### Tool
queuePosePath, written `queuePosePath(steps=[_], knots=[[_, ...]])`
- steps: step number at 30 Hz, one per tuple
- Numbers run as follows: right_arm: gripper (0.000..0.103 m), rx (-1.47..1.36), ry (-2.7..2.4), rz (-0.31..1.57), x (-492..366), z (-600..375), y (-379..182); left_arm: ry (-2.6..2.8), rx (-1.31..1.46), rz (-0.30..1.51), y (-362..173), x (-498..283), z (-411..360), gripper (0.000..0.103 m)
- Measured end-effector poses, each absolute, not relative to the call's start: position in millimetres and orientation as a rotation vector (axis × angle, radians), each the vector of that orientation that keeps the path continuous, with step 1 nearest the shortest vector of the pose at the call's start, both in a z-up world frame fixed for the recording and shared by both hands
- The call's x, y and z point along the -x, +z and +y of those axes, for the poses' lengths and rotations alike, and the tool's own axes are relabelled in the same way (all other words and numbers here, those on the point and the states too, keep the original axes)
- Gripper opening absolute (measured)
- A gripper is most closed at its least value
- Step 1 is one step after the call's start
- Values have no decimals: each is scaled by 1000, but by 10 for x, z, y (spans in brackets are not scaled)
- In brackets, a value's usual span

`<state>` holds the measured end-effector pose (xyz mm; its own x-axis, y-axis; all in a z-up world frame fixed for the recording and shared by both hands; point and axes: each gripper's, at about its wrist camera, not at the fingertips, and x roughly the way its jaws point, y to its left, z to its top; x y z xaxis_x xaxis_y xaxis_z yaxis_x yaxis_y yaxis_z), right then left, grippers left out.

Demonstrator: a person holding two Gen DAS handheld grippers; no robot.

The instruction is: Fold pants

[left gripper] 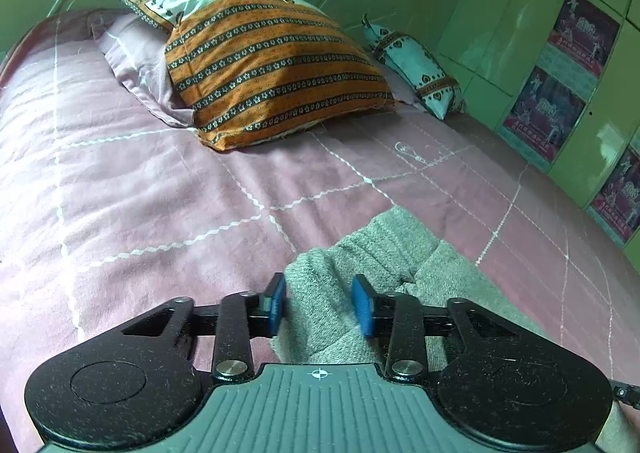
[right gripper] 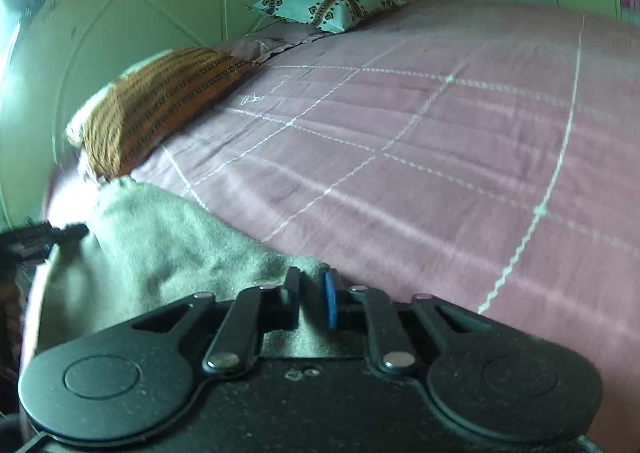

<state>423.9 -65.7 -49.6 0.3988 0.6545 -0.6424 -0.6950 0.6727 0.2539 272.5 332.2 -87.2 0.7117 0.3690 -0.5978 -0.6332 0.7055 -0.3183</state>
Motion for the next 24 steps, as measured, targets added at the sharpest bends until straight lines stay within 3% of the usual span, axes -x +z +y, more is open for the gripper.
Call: queuePosePath(steps=[2, 10, 20, 24], knots=[[0, 63, 831, 770, -4222, -653, -449, 582, 519, 508, -822, -2704, 3307, 27], [0, 127, 681, 777, -4305, -647, -675, 569, 424, 570, -861, -2768, 3321, 27], [0, 82, 731, 676, -3940, -775, -238, 556, 344, 480, -419, -2701, 2938, 28], [0, 157, 819, 705, -3770, -435, -320, 606, 317, 564, -673, -2785, 3069, 29]])
